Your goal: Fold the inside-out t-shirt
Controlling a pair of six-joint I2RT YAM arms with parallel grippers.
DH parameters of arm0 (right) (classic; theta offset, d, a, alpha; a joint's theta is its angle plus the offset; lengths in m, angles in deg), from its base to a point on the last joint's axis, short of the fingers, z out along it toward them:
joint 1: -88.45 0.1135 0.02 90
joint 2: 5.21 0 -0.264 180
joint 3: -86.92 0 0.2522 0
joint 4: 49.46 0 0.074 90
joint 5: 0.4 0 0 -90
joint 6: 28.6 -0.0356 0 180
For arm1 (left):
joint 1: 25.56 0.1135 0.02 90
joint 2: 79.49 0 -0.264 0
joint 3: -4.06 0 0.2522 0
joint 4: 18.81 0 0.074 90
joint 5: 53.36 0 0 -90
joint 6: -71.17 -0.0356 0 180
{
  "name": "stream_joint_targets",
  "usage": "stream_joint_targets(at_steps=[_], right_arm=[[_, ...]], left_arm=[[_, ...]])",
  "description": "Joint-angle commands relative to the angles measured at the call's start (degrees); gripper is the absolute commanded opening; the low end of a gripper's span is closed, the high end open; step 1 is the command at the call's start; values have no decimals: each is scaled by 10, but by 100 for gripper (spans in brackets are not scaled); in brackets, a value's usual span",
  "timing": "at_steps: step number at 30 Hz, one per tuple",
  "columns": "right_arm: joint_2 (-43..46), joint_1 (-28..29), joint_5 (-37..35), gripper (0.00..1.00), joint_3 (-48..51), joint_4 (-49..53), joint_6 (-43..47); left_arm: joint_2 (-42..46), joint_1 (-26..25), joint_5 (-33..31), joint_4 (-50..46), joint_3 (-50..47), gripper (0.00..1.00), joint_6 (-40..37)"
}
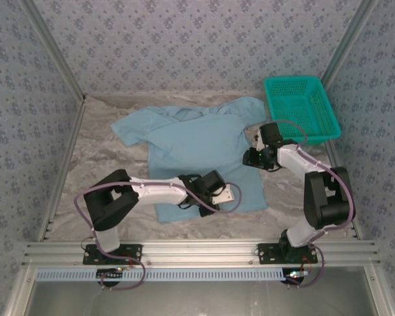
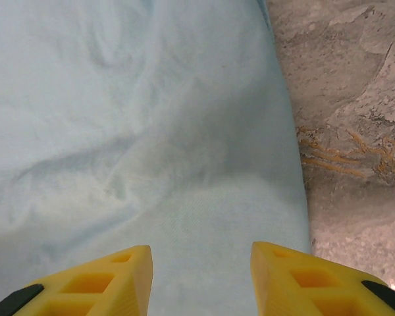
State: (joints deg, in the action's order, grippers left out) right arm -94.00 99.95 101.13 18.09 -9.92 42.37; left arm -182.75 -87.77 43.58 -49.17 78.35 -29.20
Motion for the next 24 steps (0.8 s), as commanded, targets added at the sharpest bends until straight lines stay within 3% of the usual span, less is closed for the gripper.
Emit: stream_joint_targets(at_steps=[1,7,12,16,24], right_arm=[[49,15,-3,46,12,37,11],[128,52,13,48,64,59,19],[200,85,90,49,129,38,11],[229,154,101,56,145,26,18],[160,225,12,70,144,-24,49]], left_arm=[[-3,36,95,-22,23,7,47],[-1,104,245,11,23,1,130],[-6,162,343,45,20,0,210],[-29,190,389,81,19,0,272],[-74,228,425,104,29,0,330]])
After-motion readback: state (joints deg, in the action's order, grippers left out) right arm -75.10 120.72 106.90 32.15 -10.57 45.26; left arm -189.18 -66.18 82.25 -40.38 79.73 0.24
